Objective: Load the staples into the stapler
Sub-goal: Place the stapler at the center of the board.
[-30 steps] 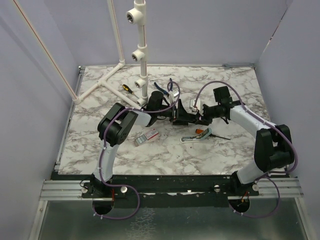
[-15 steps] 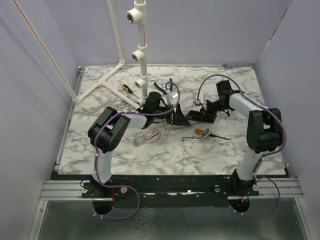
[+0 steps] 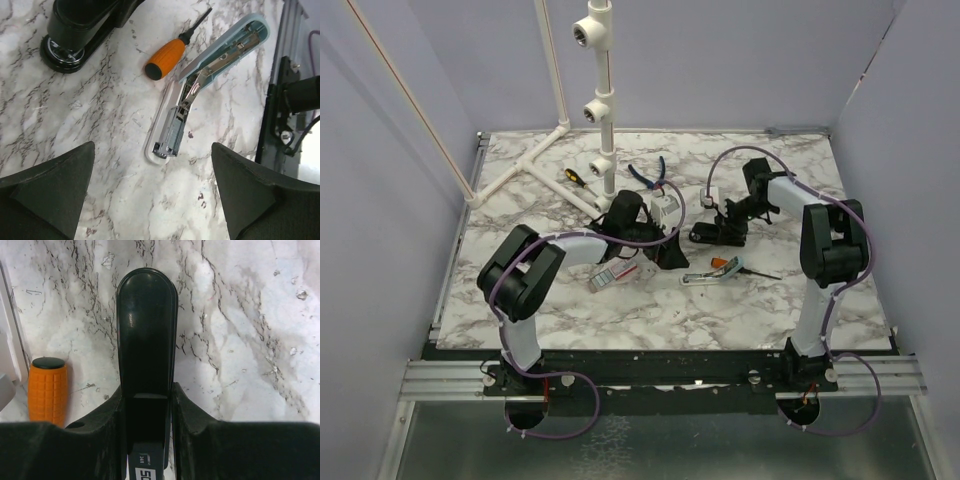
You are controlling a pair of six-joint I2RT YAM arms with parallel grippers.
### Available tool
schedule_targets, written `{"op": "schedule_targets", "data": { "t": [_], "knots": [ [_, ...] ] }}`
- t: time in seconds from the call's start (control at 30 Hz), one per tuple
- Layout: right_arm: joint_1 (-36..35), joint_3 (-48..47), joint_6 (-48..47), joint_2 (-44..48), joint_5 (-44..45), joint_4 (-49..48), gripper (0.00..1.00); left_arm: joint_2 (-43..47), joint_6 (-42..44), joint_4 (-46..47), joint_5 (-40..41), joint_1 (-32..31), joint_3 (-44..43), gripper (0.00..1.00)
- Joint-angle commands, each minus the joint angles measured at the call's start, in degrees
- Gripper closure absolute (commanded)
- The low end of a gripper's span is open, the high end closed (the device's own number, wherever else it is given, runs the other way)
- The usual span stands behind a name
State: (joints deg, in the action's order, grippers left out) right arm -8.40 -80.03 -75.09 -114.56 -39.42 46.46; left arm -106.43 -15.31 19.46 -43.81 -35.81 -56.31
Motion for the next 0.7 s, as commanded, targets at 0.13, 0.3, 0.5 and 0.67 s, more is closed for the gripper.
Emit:
{"op": "schedule_targets", "data": {
  "t": [0.13, 0.3, 0.5, 0.67],
  "knots": [
    [-1.3, 3.2, 4.6, 1.5, 2.2, -5.1, 0.45, 9.6, 21.4, -12.1, 10.3, -0.9, 4.0, 0.01],
    [-1.3, 5.0, 7.1, 4.4, 2.9, -8.1, 0.19, 13.3, 25.4, -14.4, 13.2, -1.0, 5.5, 0.01],
    [-1.0, 5.5, 10.8, 8.7, 3.3, -7.9, 0.00, 16.2, 29.0, -15.3, 15.0, -1.1, 6.5, 0.01],
    [-0.4, 6.6, 15.3, 15.1, 0.9, -7.6, 0.00, 16.9, 30.5, -15.5, 15.4, -1.1, 7.1, 0.01]
  ]
}}
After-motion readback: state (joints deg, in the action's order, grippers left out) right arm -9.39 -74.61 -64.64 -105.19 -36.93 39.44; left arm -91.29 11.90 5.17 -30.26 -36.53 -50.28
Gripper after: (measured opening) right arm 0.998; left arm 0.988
